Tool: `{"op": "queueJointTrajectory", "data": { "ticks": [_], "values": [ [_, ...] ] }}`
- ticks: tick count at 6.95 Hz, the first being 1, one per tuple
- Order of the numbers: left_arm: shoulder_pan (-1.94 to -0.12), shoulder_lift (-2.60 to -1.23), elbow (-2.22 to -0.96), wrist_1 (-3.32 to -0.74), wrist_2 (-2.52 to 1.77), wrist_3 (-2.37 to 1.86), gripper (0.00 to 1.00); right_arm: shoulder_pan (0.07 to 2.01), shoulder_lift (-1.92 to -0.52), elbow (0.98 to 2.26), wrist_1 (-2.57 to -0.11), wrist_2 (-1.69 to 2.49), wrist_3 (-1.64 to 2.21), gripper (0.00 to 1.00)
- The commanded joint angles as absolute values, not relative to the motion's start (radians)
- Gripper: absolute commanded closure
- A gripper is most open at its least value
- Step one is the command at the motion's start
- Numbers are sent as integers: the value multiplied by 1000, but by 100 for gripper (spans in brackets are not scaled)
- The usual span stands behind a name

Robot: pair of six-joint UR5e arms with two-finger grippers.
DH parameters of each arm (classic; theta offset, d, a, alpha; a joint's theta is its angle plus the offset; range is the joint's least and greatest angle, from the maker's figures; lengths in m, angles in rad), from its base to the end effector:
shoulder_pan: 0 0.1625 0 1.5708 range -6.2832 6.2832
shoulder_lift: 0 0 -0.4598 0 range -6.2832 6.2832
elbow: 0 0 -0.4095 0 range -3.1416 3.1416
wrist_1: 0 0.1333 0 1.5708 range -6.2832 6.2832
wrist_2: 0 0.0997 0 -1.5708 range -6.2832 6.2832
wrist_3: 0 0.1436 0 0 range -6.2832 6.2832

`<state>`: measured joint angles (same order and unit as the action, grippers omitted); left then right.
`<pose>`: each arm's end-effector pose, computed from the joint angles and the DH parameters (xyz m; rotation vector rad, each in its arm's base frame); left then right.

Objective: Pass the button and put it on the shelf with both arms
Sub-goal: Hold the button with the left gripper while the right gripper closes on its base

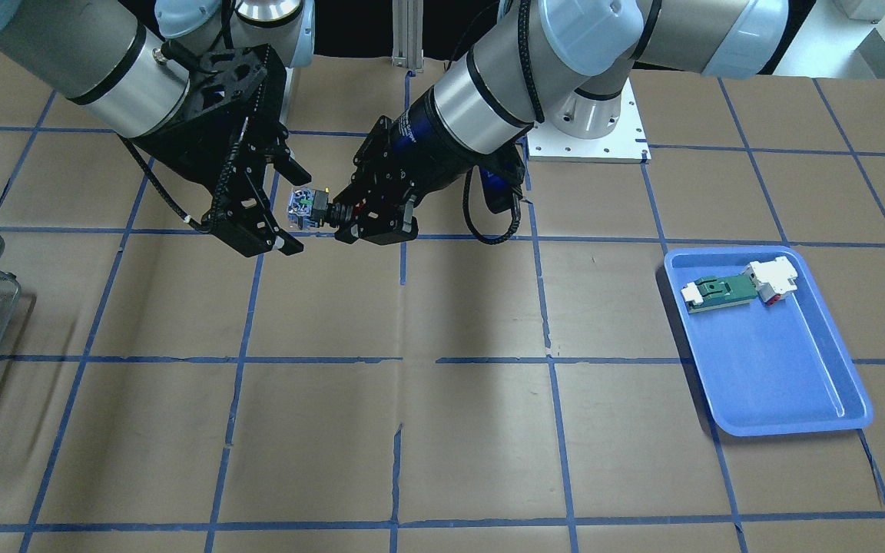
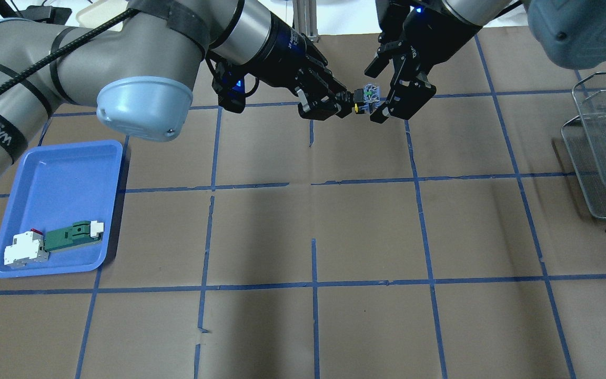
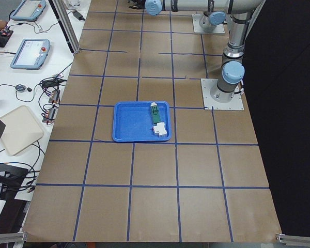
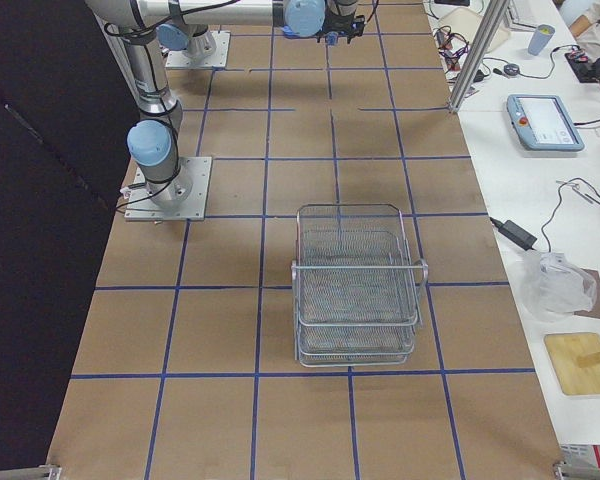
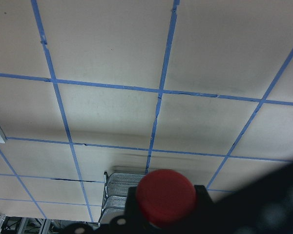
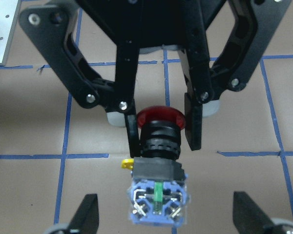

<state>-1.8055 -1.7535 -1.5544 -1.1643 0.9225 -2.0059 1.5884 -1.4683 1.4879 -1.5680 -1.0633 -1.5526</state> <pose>-0.3562 -0.5435 0.4594 1.9283 -1.7109 -0.6438 0.2128 -0.5497 0.4842 -1.9193 1.9316 -0.4684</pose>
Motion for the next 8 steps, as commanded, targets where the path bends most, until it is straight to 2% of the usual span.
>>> {"op": "queueJointTrajectory", "data": {
  "ticks": [1, 2, 3, 4, 5, 8],
  "values": [
    [-1805, -1747, -1555, -1164, 922, -2006, 100, 1592, -1471, 1486, -1572, -1058, -1552, 22],
    [-1805, -1746, -1555, -1164, 922, -2006, 100, 1592, -1471, 1486, -1569, -1058, -1552, 25],
    [-1805, -1740, -1555, -1166, 922, -2009, 100, 1594, -1471, 1486, -1568, -1058, -1554, 35],
    [-1805, -1735, -1555, -1166, 923, -2010, 100, 1594, -1471, 1486, -1571, -1057, -1558, 60],
    [-1805, -1733, -1555, -1166, 923, -2010, 100, 1594, -1473, 1485, -1575, -1030, -1571, 75],
    [-1805, -1730, -1555, -1166, 925, -2010, 100, 1594, -1473, 1473, -1575, -980, -1601, 85]
  ]
}}
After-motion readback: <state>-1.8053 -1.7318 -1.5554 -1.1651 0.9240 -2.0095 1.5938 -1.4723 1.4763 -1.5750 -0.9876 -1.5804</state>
